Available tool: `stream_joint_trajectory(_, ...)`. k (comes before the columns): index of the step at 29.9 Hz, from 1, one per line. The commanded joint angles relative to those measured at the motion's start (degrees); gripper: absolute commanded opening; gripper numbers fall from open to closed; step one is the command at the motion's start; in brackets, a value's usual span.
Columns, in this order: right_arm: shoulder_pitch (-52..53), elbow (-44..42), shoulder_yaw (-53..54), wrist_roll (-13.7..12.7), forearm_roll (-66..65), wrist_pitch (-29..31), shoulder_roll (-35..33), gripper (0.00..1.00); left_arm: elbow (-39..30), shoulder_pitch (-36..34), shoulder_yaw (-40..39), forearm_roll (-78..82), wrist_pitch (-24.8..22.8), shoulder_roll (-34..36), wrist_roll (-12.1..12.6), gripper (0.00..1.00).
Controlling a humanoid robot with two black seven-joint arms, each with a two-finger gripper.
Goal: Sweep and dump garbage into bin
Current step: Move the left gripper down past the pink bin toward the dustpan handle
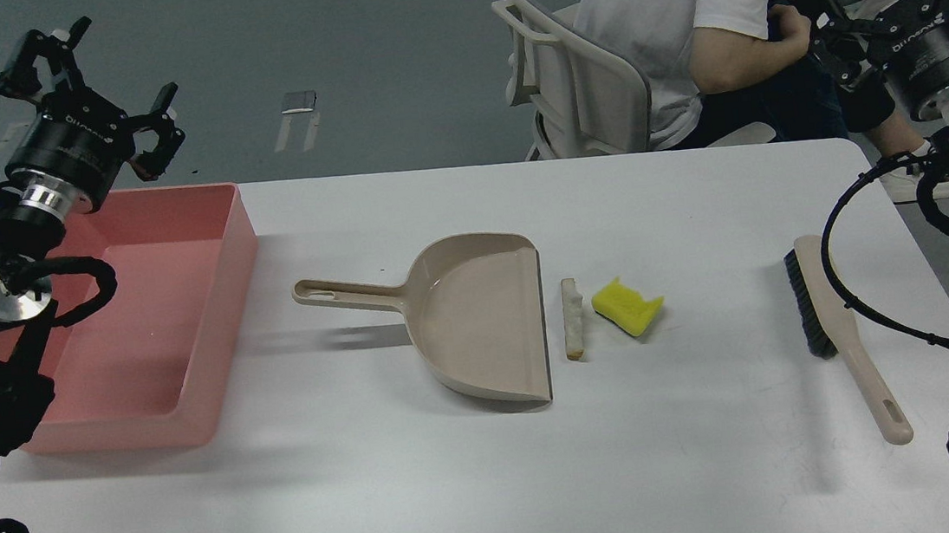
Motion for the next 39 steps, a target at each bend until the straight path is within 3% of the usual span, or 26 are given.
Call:
stream_joint_trajectory(1, 1.5, -1.1, 0.0, 0.0, 0.0, 0.0, 0.1, 1.0, 0.1, -0.1, 0.0, 0.1, 0.1, -0.1, -0.2, 0.98)
stream_joint_trajectory(20, 4.2, -3.2, -0.6, 0.0, 0.0, 0.0, 0.6, 1.0, 2.5, -3.7, 0.7, 0.3, 1.0, -2.3, 0.0, 0.98)
stream_joint_trajectory(27, 4.1, -2.7, -1.4, 0.3, 0.0, 0.0, 0.6, 1.0, 4.1, -5.4, 2.3, 0.2, 1.2, -3.1, -1.0, 0.98)
stream_joint_trajectory(30, 3.4, -2.4, -1.1, 0.6, 0.1, 0.0, 0.8, 1.0, 4.1, -5.4, 2.3, 0.3, 1.8, -3.2, -2.8, 0.98)
stream_joint_trajectory(39, 2.5, -2.2, -1.0, 0.7, 0.1, 0.0, 0.8, 1.0, 3.2, -5.2, 4.4, 0.5, 4.4, -3.3, -2.6, 0.98)
